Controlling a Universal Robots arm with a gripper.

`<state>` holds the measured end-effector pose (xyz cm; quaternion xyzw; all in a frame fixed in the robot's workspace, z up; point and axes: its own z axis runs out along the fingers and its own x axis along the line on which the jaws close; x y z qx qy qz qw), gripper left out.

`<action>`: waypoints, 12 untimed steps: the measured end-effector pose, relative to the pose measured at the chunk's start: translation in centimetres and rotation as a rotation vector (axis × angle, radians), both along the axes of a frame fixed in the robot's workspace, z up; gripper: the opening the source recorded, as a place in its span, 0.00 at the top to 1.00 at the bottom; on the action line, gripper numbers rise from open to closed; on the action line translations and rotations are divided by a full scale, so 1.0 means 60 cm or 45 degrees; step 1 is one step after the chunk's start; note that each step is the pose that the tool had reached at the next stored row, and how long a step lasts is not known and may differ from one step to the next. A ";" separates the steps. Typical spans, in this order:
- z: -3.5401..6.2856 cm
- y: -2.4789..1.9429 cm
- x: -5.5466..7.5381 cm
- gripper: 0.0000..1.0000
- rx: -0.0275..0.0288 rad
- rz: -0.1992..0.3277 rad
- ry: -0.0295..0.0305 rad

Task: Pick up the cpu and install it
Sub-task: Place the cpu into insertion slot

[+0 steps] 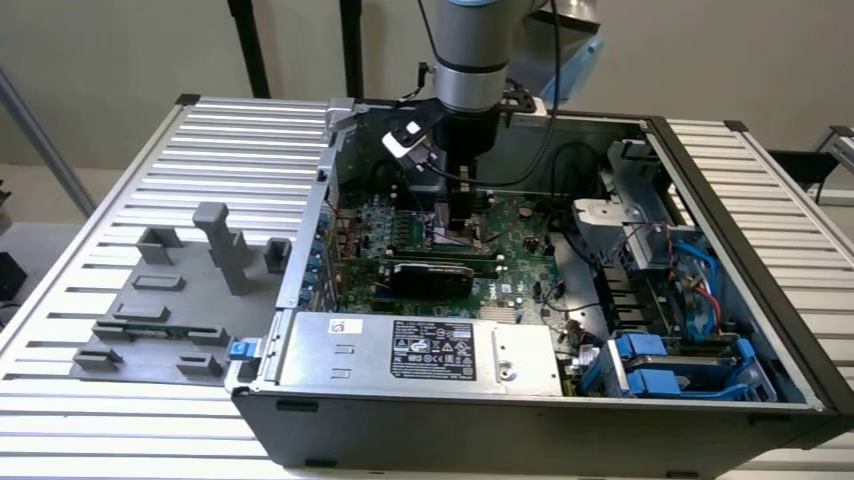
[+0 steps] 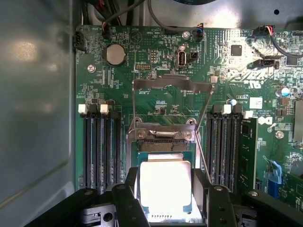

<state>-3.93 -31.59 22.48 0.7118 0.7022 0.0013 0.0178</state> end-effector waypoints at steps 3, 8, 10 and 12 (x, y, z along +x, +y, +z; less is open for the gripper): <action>-0.009 0.0000 0.000 0.45 0.0005 0.000 0.0000; -0.022 0.0006 0.000 0.45 0.0010 0.000 0.0000; -0.024 0.0006 0.000 0.45 0.0009 0.000 0.0000; -0.027 0.0007 0.000 0.45 0.0010 -0.003 0.0000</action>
